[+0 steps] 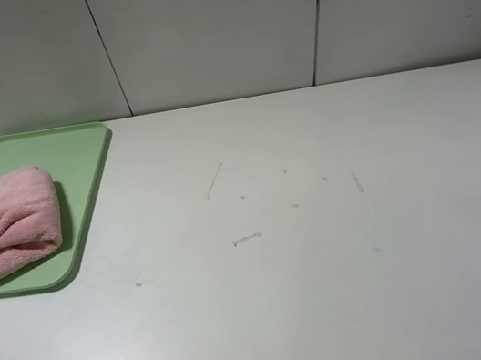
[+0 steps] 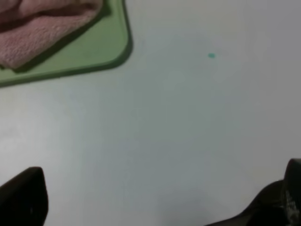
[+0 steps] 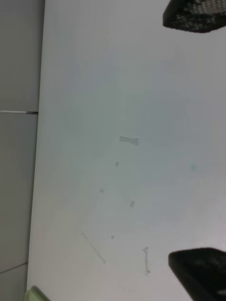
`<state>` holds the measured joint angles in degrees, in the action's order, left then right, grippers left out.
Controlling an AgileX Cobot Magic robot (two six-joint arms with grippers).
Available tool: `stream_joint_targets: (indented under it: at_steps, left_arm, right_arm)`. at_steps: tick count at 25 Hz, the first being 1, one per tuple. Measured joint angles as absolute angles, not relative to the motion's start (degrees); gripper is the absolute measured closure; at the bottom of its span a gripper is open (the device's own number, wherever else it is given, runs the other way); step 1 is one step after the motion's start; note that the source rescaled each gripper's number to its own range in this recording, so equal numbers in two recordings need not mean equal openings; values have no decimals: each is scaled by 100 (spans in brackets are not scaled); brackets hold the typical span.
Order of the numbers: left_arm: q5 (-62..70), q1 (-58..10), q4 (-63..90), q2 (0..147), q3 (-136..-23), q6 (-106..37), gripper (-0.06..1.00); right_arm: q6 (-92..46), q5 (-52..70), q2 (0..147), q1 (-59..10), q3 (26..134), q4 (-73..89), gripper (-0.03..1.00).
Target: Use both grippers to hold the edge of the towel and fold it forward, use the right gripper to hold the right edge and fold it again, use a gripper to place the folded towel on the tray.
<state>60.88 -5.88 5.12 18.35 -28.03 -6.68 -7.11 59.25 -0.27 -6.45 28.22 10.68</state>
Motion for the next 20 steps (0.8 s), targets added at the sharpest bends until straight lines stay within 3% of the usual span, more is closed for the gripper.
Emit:
stream_joint_targets:
  at_steps: [13, 20]
  left_arm:
    - [6088, -982, 512, 91, -2803, -668, -6]
    - [6095, -995, 534, -38, -2803, -693, -6]
  right_arm:
    - [-711, 5925, -27, -645, 2822, 1068, -3]
    - [-711, 5925, -27, -645, 2822, 1068, -3]
